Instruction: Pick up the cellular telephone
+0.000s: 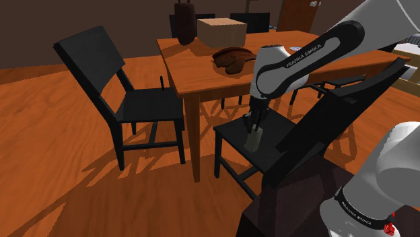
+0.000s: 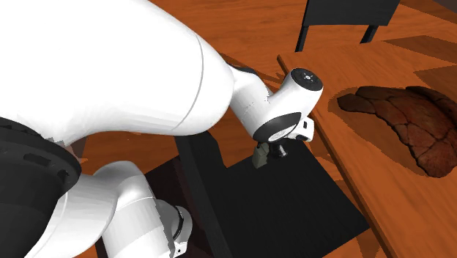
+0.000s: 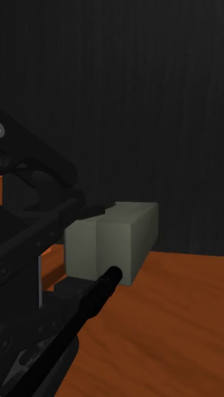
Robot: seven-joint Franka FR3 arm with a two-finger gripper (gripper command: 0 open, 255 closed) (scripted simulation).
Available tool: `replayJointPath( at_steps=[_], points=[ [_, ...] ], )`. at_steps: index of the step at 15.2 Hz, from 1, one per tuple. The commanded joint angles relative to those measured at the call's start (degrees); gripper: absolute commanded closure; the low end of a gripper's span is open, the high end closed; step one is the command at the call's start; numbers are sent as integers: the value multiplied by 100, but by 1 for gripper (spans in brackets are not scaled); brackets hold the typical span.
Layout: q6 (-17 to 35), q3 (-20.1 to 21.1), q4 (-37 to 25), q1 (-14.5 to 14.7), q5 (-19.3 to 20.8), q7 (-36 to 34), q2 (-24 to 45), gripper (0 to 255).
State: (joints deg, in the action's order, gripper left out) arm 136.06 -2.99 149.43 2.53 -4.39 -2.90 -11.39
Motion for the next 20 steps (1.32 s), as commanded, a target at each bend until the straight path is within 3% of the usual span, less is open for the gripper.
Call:
replayJointPath(
  at_steps=[1, 7, 20],
  points=[
    [9, -3, 8, -2, 3, 2, 7, 255],
    [10, 4, -1, 1, 0, -7, 16, 255],
    [-1147, 24, -458, -33, 105, -129, -689, 255]
  ],
)
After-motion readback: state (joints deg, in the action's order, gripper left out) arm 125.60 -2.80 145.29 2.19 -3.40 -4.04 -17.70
